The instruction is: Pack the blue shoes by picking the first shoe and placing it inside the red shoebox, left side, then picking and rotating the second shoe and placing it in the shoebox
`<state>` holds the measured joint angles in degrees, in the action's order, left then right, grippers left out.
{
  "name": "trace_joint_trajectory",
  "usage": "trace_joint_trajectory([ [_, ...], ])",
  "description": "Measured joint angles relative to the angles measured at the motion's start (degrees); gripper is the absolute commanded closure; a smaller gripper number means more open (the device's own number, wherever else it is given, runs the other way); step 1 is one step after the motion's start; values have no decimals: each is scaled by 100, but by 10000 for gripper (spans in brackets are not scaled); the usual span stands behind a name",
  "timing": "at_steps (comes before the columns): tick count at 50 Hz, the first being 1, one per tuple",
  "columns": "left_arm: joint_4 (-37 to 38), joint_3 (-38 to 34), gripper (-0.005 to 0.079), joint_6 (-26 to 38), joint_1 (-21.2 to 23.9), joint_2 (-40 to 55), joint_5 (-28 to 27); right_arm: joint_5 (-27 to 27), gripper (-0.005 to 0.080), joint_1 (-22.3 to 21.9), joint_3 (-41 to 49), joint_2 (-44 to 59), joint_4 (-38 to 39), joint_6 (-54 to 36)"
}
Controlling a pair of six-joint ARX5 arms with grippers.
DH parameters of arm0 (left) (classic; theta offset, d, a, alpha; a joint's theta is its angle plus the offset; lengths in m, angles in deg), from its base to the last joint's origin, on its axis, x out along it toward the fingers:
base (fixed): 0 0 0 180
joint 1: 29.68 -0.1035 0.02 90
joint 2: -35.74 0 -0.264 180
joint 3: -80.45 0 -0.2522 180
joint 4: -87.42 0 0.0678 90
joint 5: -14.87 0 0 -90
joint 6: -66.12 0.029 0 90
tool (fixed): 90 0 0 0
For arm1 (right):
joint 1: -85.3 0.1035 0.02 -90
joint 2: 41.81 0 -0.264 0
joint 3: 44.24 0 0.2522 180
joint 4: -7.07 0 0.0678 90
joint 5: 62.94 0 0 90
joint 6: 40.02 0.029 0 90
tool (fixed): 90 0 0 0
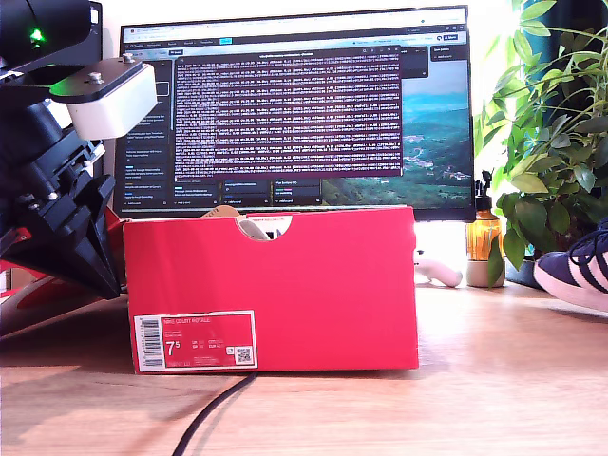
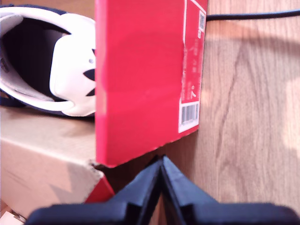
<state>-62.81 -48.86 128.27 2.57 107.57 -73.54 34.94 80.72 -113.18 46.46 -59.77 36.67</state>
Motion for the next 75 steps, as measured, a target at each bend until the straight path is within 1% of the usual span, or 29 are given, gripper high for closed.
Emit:
trace_joint_trajectory([
  [6, 0, 0, 761, 0, 0, 0, 0, 79, 765, 11, -136, 42, -564, -367],
  [7, 0, 0, 761, 0, 0, 0, 0, 133, 765, 13, -208, 55, -645, -675],
  [9, 0, -2, 761, 0, 0, 0, 0, 227, 765, 17, -334, 72, -750, -896],
  [12, 0, -2, 761, 0, 0, 0, 0, 391, 765, 17, -654, 98, -896, -1309],
  [14, 0, -2, 761, 0, 0, 0, 0, 527, 765, 17, -920, 101, -990, -1379],
  [15, 0, -2, 761, 0, 0, 0, 0, 601, 765, 17, -1064, 101, -1040, -1744],
  [17, 0, -2, 761, 0, 0, 0, 0, 741, 765, 17, -1357, 101, -1115, -1759],
  [19, 0, 0, 761, 0, 0, 0, 0, 824, 765, 17, -1641, 101, -1172, -2391],
  [21, 0, 0, 761, 0, 0, 0, 0, 879, 765, 15, -1895, 101, -1224, -2455],
  [22, 0, 0, 761, 0, 0, 0, 0, 896, 765, 13, -2039, 101, -1257, -2994],
  [23, 0, 0, 761, 0, 0, 0, 0, 911, 765, 11, -2162, 101, -1292, -2994],
  [24, 0, -2, 761, 0, 0, 0, 0, 918, 765, 11, -2258, 101, -1335, -3346],
  [26, 0, 0, 761, 0, 0, 0, 0, 922, 765, 11, -2485, 101, -1447, -3517],
  [27, 0, 0, 761, 0, 0, 0, 0, 925, 765, 11, -2564, 101, -1475, -3952],
  [29, 0, 0, 761, 0, 0, 0, 0, 918, 765, 13, -2715, 101, -1506, -4168],
  [30, 0, -2, 761, 0, 0, 0, 0, 916, 765, 13, -2785, 101, -1515, -4614],
  [32, 0, -2, 761, 0, 0, 0, 0, 898, 765, 13, -2916, 101, -1523, -4684],
  [33, 0, 0, 761, 0, 0, 0, 0, 870, 765, 13, -2981, 101, -1532, -5278],
  [36, 0, 0, 761, 0, 0, 0, 0, 669, 765, 17, -3191, 101, -1572, -6183],
  [38, 0, 0, 761, 0, 0, 0, 0, 485, 765, 15, -3329, 101, -1576, -6352],
  [39, 0, -2, 761, 0, 0, 0, 0, 369, 765, 15, -3392, 101, -1576, -6712],
  [42, 0, 0, 761, 0, 0, 0, 0, -7, 765, 17, -3587, 101, -1512, -6999],
  [47, 0, 0, 761, 0, 0, 0, 0, -529, 765, 28, -3884, 101, -1172, -7138],
  [54, 0, 0, 761, 0, 0, 0, 0, -1123, 765, 175, -4181, 101, -621, -8157],
  [56, 0, -2, 761, 0, 0, 0, 0, -1331, 765, 219, -4192, 101, -472, -8234],
  [57, 0, -2, 761, 0, 0, 0, 0, -1421, 765, 256, -4190, 101, -409, -8535],
  [63, 0, 0, 761, 0, 0, 0, 0, -1847, 765, 520, -4190, 101, -116, -9186],
  [66, 0, 0, 761, 0, 0, 0, 0, -2006, 765, 688, -4190, 101, 83, -9720],
  [75, 0, 0, 761, 0, 0, 0, 0, -2422, 765, 1165, -4190, 101, 721, -10345],
])
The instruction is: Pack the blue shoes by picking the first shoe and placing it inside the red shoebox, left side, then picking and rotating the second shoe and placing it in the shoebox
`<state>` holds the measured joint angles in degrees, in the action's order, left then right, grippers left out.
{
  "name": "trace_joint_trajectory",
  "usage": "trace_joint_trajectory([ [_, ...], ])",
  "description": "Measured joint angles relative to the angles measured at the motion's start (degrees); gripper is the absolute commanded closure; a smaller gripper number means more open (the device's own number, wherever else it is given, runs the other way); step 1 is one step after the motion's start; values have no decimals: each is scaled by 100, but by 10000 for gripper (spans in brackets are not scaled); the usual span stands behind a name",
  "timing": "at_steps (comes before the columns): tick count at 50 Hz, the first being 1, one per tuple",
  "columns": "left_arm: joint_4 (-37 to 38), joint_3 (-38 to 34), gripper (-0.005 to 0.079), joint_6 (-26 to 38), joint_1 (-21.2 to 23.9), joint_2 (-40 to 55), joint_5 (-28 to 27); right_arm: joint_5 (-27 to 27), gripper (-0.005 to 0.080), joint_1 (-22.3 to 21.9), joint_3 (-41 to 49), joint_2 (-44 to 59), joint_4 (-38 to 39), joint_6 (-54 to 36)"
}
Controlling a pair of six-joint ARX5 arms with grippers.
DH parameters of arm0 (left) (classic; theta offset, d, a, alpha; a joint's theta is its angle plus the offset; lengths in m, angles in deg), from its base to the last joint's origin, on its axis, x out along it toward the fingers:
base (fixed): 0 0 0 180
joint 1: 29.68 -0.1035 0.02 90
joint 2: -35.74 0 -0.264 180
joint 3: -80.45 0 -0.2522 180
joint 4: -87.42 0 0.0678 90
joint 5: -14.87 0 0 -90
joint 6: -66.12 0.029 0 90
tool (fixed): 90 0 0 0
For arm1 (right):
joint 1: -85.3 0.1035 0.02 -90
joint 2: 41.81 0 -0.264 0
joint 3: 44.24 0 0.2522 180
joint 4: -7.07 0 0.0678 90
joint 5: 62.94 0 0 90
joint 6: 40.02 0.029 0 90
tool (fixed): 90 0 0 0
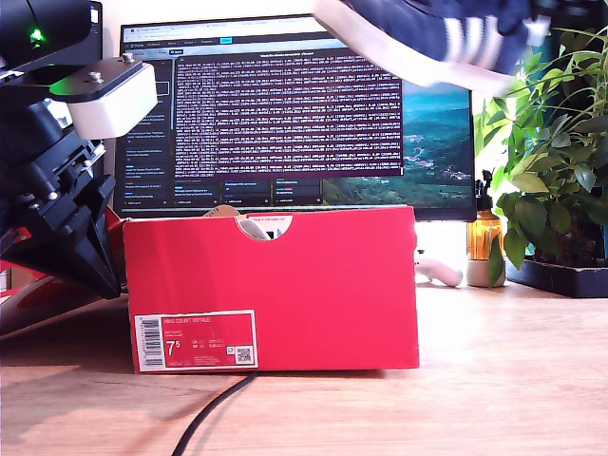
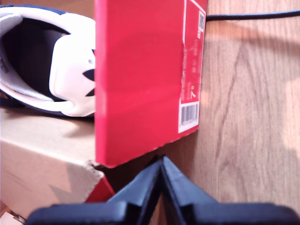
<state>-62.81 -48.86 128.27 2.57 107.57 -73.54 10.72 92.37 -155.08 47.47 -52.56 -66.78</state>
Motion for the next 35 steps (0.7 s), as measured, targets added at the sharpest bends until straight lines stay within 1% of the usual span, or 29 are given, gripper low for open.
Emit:
trace_joint_trajectory([
  [7, 0, -2, 761, 0, 0, 0, 0, -68, 765, 365, 0, 0, 785, -566],
  [8, 0, -2, 761, 0, 0, 0, -2, -68, 765, 411, 0, 0, 863, -566],
  [14, 0, -2, 761, 0, 0, 0, 0, -72, 765, 638, 0, 0, 1217, -1246],
  [18, 0, 0, 761, 0, 0, 0, -2, -74, 765, 734, 0, 0, 1410, -1478],
  [27, 2, 0, 761, 0, 0, 0, -2, -79, 765, 953, 0, 138, 1794, -1666],
  [35, 2, -2, 761, 0, 0, 0, -2, -66, 765, 1123, 0, 507, 1840, -2079],
])
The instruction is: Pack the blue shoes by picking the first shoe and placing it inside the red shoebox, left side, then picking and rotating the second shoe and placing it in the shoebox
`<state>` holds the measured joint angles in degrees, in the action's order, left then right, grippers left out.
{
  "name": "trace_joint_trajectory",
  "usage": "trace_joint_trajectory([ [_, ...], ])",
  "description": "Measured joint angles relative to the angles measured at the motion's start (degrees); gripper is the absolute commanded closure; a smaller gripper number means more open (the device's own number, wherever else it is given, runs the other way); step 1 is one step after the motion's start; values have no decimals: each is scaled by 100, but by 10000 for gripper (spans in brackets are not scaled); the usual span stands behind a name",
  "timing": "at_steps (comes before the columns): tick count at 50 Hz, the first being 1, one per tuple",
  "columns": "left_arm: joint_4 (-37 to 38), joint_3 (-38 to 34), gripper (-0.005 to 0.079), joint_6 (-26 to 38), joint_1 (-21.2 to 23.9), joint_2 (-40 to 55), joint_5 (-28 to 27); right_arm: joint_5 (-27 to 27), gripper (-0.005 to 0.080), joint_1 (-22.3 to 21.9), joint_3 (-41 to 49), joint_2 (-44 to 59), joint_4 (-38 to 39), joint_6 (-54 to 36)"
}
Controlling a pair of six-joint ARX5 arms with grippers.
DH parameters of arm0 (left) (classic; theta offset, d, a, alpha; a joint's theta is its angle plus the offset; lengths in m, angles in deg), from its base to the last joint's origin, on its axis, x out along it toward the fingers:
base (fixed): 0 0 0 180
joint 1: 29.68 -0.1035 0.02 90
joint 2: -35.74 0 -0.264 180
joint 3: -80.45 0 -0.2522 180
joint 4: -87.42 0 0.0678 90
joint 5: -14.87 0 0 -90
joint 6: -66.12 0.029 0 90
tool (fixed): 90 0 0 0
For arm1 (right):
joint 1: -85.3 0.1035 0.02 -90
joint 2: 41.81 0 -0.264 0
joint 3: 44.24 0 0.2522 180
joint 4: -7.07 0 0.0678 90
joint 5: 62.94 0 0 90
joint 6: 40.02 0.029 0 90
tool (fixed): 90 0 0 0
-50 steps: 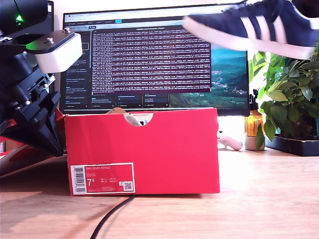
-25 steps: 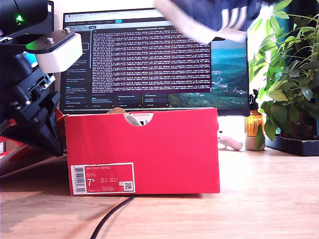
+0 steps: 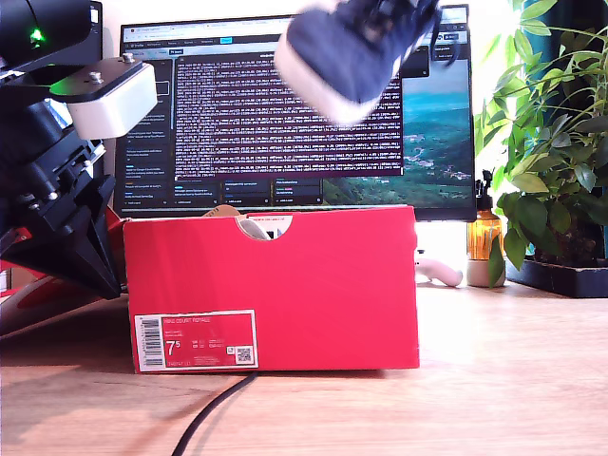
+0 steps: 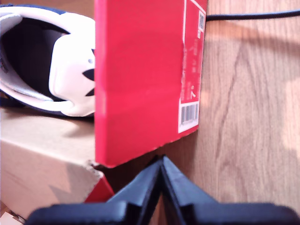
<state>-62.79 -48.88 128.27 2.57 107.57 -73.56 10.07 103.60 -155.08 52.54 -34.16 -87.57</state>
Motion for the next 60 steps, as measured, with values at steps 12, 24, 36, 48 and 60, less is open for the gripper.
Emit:
trace_joint_trajectory([
  [12, 0, 0, 761, 0, 0, 0, 0, 153, 765, 247, 0, 597, 2, -455],
  [24, 0, 2, 761, 0, 0, 0, 0, 186, 765, 284, 0, 695, 92, -658],
  [36, 0, 2, 761, 0, 0, 0, 2, 289, 765, 321, 0, 1060, 122, -846],
  [48, 0, 0, 761, 0, 0, 0, 0, 302, 765, 402, 0, 1587, 92, -1064],
  [60, 0, 0, 761, 0, 0, 0, 0, 393, 765, 435, 0, 1648, 79, -1325],
])
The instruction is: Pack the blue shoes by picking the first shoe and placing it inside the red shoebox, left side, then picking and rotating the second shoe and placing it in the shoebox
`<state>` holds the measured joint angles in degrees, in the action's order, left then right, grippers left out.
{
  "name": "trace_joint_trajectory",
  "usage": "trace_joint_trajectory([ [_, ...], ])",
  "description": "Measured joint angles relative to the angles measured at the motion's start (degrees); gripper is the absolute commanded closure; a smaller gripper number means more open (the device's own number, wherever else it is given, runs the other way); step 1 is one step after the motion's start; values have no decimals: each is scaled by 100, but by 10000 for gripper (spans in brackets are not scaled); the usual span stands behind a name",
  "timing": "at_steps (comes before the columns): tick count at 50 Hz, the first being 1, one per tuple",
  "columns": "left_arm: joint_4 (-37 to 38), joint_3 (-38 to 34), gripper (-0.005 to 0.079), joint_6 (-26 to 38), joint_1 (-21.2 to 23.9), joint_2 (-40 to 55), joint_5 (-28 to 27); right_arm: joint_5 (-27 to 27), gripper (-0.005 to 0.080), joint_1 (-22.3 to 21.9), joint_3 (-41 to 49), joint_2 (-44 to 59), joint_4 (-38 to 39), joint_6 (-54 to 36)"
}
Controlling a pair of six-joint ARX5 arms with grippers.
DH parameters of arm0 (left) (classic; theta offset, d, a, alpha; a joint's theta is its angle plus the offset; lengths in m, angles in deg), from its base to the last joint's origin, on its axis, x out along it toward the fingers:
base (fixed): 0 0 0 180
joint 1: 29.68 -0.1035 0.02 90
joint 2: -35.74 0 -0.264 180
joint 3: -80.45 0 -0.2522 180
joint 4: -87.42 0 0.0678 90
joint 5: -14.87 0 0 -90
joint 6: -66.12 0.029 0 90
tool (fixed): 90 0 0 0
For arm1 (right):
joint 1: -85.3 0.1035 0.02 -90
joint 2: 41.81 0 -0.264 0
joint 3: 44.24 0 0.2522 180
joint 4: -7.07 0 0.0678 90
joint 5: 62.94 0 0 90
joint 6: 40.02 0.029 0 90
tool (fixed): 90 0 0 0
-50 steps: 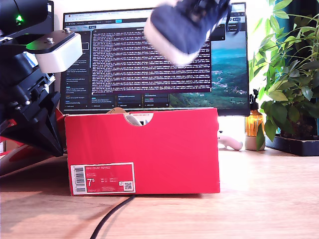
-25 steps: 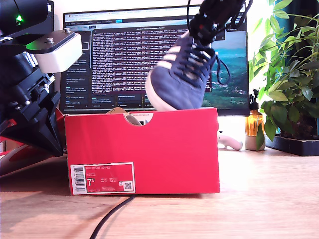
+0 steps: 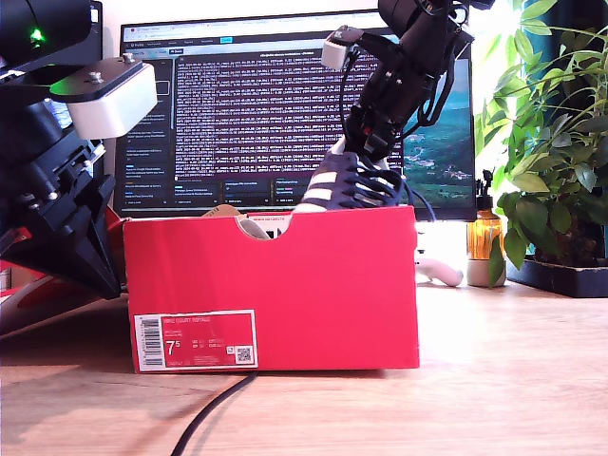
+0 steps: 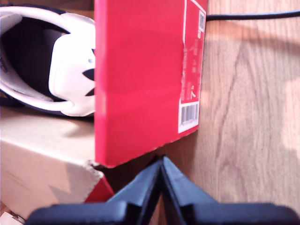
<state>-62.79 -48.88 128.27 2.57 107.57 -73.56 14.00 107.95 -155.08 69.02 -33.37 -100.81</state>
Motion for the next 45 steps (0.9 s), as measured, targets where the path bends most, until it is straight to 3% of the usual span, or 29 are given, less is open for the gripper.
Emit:
trace_joint_trajectory([
  [36, -20, 2, 761, 0, 0, 0, 0, 105, 762, 0, -116, 535, -249, -76],
  [45, -20, 2, 761, 0, 0, 0, 0, 153, 590, 35, -116, 551, -201, -79],
])
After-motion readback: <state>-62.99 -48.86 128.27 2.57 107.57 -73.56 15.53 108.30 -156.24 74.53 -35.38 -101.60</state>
